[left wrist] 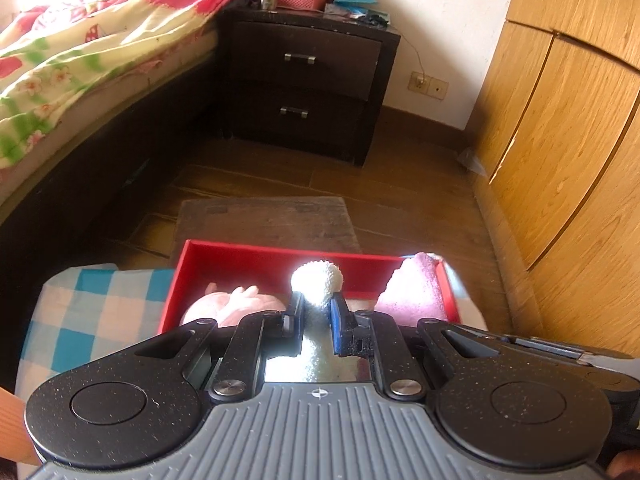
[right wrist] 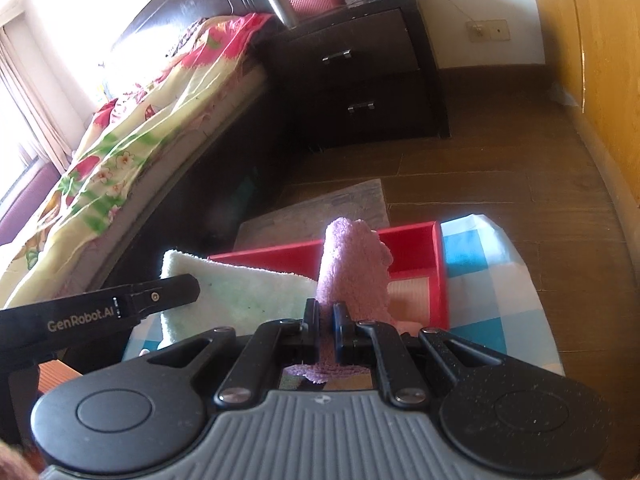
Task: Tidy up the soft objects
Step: 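Carry the towel and pink cloth into the red box and open both tools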
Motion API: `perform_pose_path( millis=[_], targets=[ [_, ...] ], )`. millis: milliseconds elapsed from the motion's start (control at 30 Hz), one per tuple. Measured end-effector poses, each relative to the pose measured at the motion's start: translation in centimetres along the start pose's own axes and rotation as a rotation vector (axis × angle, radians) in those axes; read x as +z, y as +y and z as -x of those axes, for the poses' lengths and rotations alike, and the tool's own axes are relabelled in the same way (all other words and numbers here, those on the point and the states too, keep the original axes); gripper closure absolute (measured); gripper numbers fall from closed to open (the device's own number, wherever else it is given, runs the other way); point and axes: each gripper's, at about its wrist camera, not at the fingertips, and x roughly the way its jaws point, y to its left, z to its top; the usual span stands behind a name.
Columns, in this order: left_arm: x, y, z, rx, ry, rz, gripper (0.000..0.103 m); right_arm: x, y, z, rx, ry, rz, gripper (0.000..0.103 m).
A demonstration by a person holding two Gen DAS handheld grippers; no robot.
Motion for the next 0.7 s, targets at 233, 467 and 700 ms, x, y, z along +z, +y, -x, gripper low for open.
perform_pose_path(
  millis=[233, 467, 700],
  targets=[
    [-0.6, 0.5, -1.1, 0.018, 0.037, -0.002, 0.083, -0.6, -0.4, -2.0, -0.048, 0.049, 0.021, 0.103],
    [-0.8, 1.2, 0.0, 0.050, 0.001, 0.013, 0.034, -0.9, -0.2, -2.1, -0.068, 0.062, 0.031, 0.071],
    [-1.2, 1.6, 0.8, 0.060, 0.013, 0.017, 0.036, -0.9, -0.1, -1.1, -0.066, 0.049, 0.010, 0.071]
  ],
)
